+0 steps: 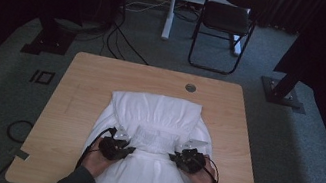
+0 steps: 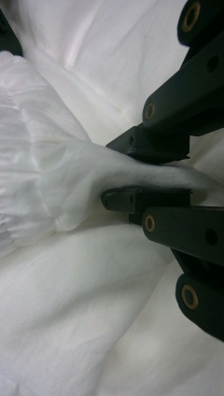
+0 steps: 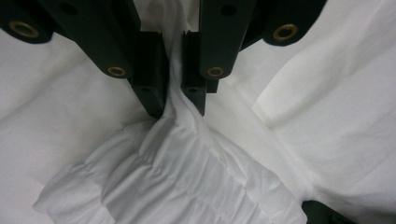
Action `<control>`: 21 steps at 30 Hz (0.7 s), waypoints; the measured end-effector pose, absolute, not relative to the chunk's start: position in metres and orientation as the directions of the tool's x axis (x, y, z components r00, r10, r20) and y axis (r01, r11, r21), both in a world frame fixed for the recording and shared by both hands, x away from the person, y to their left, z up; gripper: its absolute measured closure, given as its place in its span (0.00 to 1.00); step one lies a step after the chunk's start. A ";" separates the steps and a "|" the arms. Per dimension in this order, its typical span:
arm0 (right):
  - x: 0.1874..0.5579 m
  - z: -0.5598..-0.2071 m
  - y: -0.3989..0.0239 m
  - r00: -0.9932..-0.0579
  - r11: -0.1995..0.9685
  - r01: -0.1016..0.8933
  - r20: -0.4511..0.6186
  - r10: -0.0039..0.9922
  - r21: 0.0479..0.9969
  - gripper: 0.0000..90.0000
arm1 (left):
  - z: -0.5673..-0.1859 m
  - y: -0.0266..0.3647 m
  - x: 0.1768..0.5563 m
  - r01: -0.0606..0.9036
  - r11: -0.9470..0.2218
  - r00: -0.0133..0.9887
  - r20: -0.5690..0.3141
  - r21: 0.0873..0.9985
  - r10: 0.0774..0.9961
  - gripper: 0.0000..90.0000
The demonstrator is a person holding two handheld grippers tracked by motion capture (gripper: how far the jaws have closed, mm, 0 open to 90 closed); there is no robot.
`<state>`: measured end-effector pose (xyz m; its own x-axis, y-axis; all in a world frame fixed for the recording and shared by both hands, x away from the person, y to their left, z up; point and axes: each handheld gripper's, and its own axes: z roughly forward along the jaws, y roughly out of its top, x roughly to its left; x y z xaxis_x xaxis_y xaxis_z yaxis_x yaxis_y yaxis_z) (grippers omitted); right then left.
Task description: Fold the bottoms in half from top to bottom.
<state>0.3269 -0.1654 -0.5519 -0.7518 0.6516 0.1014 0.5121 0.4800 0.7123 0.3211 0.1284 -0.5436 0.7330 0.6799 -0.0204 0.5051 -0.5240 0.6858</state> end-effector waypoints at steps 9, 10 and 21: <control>0.359 -0.554 -0.168 -0.683 0.383 0.579 0.172 0.710 0.719 0.67 | -0.535 0.127 0.354 0.564 -0.476 0.682 -0.056 0.675 0.729 0.63; 0.359 -0.552 -0.170 -0.686 0.379 0.585 0.188 0.703 0.717 0.60 | -0.531 0.129 0.353 0.560 -0.476 0.688 -0.061 0.678 0.723 0.59; 0.359 -0.506 -0.201 -0.670 0.308 0.524 0.160 0.725 0.794 0.97 | -0.486 0.152 0.367 0.551 -0.370 0.635 -0.087 0.748 0.768 1.00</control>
<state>0.3592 -0.2008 -0.5057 -0.6698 0.7250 0.1603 0.5236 0.3081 0.7943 0.3669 0.1516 -0.4859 0.6345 0.7679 -0.0875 0.5507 -0.3698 0.7484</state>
